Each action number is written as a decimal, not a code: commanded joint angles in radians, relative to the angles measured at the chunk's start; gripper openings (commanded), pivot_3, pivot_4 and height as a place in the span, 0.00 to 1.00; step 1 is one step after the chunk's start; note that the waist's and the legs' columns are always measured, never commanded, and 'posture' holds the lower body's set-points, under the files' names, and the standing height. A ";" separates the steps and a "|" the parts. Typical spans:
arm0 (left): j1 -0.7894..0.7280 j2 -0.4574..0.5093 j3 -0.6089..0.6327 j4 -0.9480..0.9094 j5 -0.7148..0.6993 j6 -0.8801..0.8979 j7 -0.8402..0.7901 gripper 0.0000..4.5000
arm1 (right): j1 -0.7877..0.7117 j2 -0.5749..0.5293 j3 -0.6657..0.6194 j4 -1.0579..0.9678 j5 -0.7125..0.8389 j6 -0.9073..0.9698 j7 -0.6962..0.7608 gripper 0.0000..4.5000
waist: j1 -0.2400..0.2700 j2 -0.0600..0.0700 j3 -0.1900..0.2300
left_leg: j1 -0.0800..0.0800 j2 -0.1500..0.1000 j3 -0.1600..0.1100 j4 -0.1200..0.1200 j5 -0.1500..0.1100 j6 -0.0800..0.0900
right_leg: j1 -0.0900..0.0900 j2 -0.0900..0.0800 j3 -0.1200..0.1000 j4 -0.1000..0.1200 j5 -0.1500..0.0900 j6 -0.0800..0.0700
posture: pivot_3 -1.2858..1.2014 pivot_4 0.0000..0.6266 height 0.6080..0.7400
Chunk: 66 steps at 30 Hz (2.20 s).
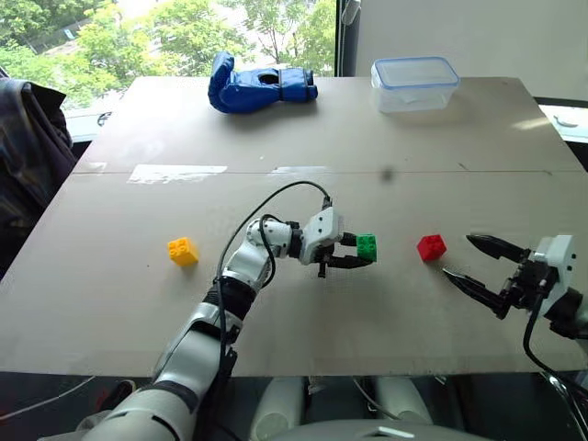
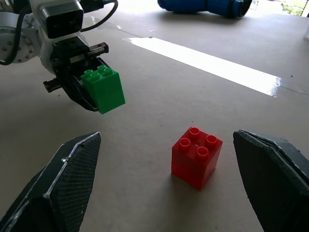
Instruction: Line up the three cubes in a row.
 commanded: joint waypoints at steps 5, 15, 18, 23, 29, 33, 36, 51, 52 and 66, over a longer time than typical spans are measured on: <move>-0.028 -0.066 -0.004 0.044 0.052 0.046 0.058 0.37 | 0.085 0.005 -0.052 -0.057 0.013 -0.038 0.002 1.00 | -0.006 0.000 0.000 | 0.001 0.000 0.000 0.001 0.000 0.000 | 0.000 0.000 0.002 0.001 0.000 0.000 | 0.52 0.24 1.00; -0.028 -0.079 -0.006 0.037 0.095 0.064 0.134 0.37 | 0.086 0.013 -0.022 -0.089 0.014 -0.041 -0.012 1.00 | -0.001 0.000 0.000 | 0.004 0.001 -0.001 0.002 0.000 0.000 | 0.004 0.001 0.001 0.001 0.000 0.001 | 0.52 0.24 1.00; -0.022 -0.076 -0.010 0.030 0.100 0.071 0.137 0.37 | 0.080 0.013 -0.019 -0.086 0.013 -0.040 -0.010 1.00 | -0.001 0.000 0.000 | 0.004 0.001 -0.001 0.002 0.000 0.000 | 0.004 0.001 0.001 0.001 0.000 0.001 | 0.52 0.24 1.00; -0.007 -0.070 -0.009 0.023 0.101 0.081 0.133 0.37 | 0.083 0.012 -0.020 -0.088 0.009 -0.041 -0.010 1.00 | -0.001 0.000 0.000 | 0.004 0.001 -0.001 0.003 0.000 0.000 | 0.004 0.001 0.001 0.001 0.000 0.001 | 0.52 0.24 1.00; -0.012 -0.068 -0.008 0.035 0.105 0.085 0.133 0.37 | 0.087 0.011 -0.015 -0.086 -0.009 -0.047 -0.014 1.00 | -0.002 0.001 0.000 | 0.004 0.001 -0.001 0.003 0.000 0.000 | 0.004 0.001 0.001 0.001 0.000 0.001 | 0.52 0.24 1.00; -0.005 -0.069 -0.007 0.019 0.093 0.105 0.120 0.37 | 0.085 0.013 -0.015 -0.085 -0.012 -0.050 -0.016 1.00 | -0.002 0.001 0.000 | 0.004 0.001 -0.001 0.003 0.000 0.000 | 0.004 0.001 0.001 0.001 0.000 0.001 | 0.52 0.24 1.00; 0.001 -0.064 -0.011 0.003 0.096 0.107 0.114 0.37 | 0.084 0.014 -0.016 -0.084 -0.015 -0.051 -0.017 1.00 | -0.002 0.001 0.000 | 0.004 0.001 -0.001 0.003 0.000 0.000 | 0.004 0.001 0.001 0.001 0.000 0.001 | 0.52 0.24 1.00; 0.016 -0.058 -0.009 -0.020 0.106 0.109 0.126 0.89 | 0.074 0.021 -0.011 -0.078 -0.025 -0.053 -0.018 1.00 | -0.001 0.001 0.000 | 0.004 0.001 -0.002 0.003 0.000 0.000 | 0.004 0.001 0.001 0.001 0.000 0.001 | 0.52 0.24 1.00; 0.015 -0.058 -0.007 -0.018 0.106 0.106 0.129 0.97 | 0.074 0.021 -0.012 -0.078 -0.026 -0.054 -0.018 1.00 | -0.001 0.001 0.000 | 0.004 0.001 -0.001 0.003 0.000 0.000 | 0.004 0.001 0.001 0.001 0.000 0.001 | 0.52 0.24 1.00; 0.010 -0.066 0.008 0.010 0.113 0.071 0.203 0.99 | 0.072 0.025 -0.010 -0.071 -0.026 -0.056 -0.011 1.00 | -0.002 0.001 0.000 | 0.004 0.001 -0.001 0.003 0.000 0.000 | 0.005 0.001 0.001 0.001 0.000 0.001 | 0.52 0.24 1.00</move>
